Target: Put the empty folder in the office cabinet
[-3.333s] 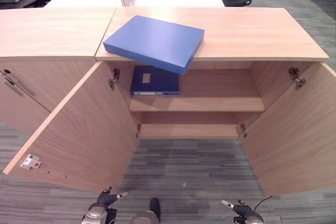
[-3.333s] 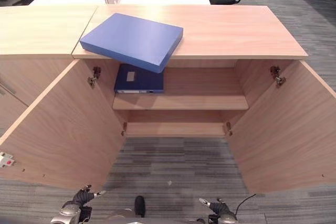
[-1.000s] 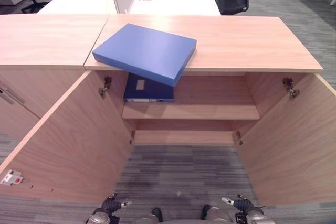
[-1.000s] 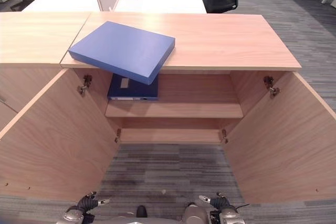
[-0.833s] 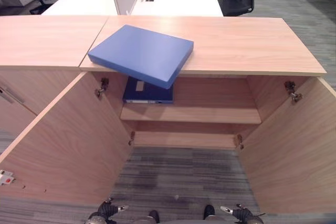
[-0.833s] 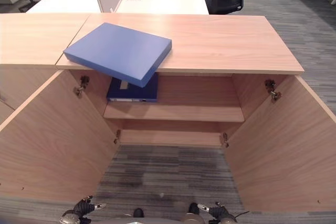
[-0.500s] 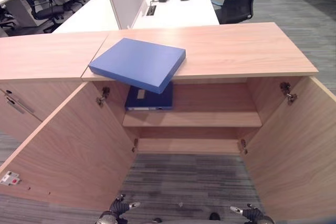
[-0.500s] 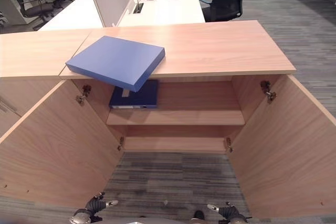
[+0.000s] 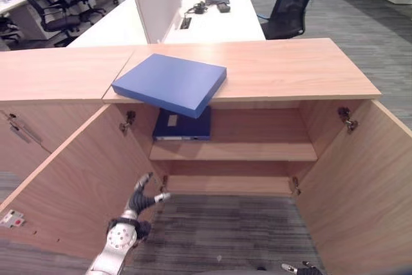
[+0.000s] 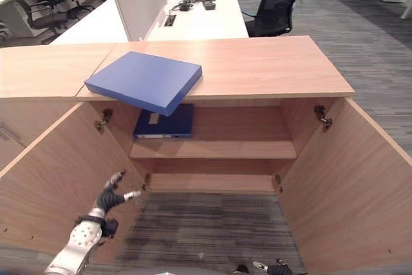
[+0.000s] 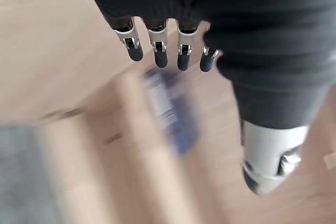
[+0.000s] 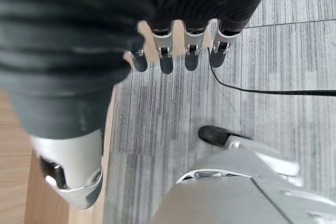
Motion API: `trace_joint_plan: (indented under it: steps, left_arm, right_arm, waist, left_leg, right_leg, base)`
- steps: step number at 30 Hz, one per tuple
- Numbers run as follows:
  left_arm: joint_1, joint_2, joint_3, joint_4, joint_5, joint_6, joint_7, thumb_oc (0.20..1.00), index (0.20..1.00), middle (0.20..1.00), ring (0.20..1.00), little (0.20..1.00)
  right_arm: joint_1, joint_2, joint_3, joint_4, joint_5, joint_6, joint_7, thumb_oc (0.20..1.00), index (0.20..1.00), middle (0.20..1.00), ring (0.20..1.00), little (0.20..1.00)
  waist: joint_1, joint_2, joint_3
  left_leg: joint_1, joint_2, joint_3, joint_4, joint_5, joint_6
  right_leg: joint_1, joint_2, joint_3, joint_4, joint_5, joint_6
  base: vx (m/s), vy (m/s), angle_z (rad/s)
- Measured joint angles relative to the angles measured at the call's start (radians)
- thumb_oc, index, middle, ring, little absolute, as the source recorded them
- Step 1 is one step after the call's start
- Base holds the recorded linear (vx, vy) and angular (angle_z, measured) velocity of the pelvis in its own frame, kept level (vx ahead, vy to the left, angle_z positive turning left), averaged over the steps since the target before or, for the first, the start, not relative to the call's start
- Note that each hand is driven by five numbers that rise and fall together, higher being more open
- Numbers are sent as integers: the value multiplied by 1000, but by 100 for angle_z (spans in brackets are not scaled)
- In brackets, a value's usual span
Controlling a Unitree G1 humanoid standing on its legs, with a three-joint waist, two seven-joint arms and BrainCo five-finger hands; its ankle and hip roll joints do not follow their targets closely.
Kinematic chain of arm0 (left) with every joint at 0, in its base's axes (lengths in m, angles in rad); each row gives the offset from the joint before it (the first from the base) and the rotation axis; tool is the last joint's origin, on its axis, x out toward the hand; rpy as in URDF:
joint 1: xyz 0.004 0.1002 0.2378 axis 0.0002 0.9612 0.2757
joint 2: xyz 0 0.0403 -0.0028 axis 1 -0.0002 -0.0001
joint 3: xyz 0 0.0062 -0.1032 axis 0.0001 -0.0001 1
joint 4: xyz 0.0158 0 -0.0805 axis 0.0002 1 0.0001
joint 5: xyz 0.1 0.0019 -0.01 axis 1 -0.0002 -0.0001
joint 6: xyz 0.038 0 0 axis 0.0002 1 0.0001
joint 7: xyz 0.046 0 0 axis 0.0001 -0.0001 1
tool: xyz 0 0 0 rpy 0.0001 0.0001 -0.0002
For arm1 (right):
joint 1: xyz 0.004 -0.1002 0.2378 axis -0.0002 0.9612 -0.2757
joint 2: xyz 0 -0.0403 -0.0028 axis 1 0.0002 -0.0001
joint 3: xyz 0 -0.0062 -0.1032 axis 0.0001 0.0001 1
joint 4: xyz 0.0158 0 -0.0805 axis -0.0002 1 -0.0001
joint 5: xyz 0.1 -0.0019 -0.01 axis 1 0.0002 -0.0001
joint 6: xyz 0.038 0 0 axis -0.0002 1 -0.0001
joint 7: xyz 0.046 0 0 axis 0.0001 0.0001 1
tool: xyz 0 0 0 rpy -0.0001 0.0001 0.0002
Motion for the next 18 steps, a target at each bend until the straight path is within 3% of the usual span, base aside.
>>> trace_joint_plan:
  steps: [3, 9, 12, 18]
  left_arm:
    - [-8, 67, 66, -80, 155, -3, 121, 1000, 1000, 1000, 1000, 1000]
    - [-46, 221, 127, -170, 394, 15, 252, 1000, 1000, 1000, 1000, 1000]
    - [-94, 244, 126, -189, 479, 24, 286, 1000, 1000, 1000, 1000, 1000]
    - [-204, 391, 59, -204, 638, 28, 308, 1000, 1000, 1000, 1000, 1000]
  right_arm:
    - [5, 4, 0, 2, -2, -1, -9, 1000, 1000, 1000, 1000, 1000]
    - [25, 19, 1, 12, -31, -3, -12, 1000, 1000, 1000, 1000, 1000]
    - [26, 23, 11, 13, -31, -4, -11, 1000, 1000, 1000, 1000, 1000]
    - [26, 22, 43, 18, -33, -8, -7, 1000, 1000, 1000, 1000, 1000]
  waist:
    - [3, -8, 3]
    - [14, -25, 2]
    - [13, -26, 0]
    - [-2, -20, -7]
  left_leg:
    - [6, 1, -10, -1, 1, -2]
    - [11, 1, -10, -1, -1, -4]
    - [11, 0, -10, -1, 0, -4]
    - [15, 1, -7, 0, 3, -7]
  right_leg:
    - [11, 1, -9, 0, -1, -1]
    - [16, -1, -9, 0, -8, 3]
    - [15, -1, -7, 0, -7, 4]
    - [18, 1, -6, 0, -4, -1]
  base:
    - [16, -36, 9]
    - [7, -17, 0]
    - [4, -12, 0]
    - [0, 0, 0]
